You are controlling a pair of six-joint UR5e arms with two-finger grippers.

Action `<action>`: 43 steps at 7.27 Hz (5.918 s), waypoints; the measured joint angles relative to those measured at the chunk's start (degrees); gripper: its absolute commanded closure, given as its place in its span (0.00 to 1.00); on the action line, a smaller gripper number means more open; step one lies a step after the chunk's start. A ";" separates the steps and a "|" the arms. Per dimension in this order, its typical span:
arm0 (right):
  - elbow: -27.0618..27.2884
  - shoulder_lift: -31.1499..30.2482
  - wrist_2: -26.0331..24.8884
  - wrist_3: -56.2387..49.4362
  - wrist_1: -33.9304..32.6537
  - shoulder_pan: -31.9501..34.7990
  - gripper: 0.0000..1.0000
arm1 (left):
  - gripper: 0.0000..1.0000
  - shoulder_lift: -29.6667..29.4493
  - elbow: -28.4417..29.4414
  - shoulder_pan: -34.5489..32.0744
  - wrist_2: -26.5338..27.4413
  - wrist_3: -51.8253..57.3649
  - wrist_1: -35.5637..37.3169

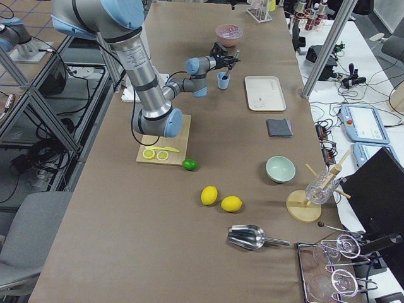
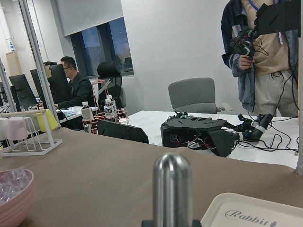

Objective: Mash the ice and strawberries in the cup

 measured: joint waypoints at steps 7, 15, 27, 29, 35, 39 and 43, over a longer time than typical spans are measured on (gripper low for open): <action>3.09 0.91 -0.46 0.20 -0.03 2.37 1.00 | 0.03 -0.03 -0.51 0.00 0.00 -0.30 -0.09; 8.31 -13.04 29.97 19.59 -24.85 31.01 1.00 | 0.03 0.10 -1.67 0.15 0.15 9.37 -16.48; 7.39 -22.87 65.18 2.23 -61.73 37.25 1.00 | 0.03 -6.49 3.24 2.00 0.95 23.10 -21.53; 4.66 -22.84 64.95 2.07 -61.16 36.73 1.00 | 0.03 -6.79 3.37 2.08 0.96 23.16 -21.53; 3.71 -22.69 65.13 2.62 -61.46 36.68 0.00 | 0.03 -7.41 3.40 2.34 0.97 23.20 -21.53; 5.56 -28.24 71.40 -6.94 -61.75 47.04 0.00 | 0.03 -7.28 5.45 2.31 -0.30 33.20 -21.19; 6.67 -36.21 72.46 -34.43 -72.70 64.20 0.00 | 0.03 -7.04 8.03 1.83 1.04 34.88 -24.47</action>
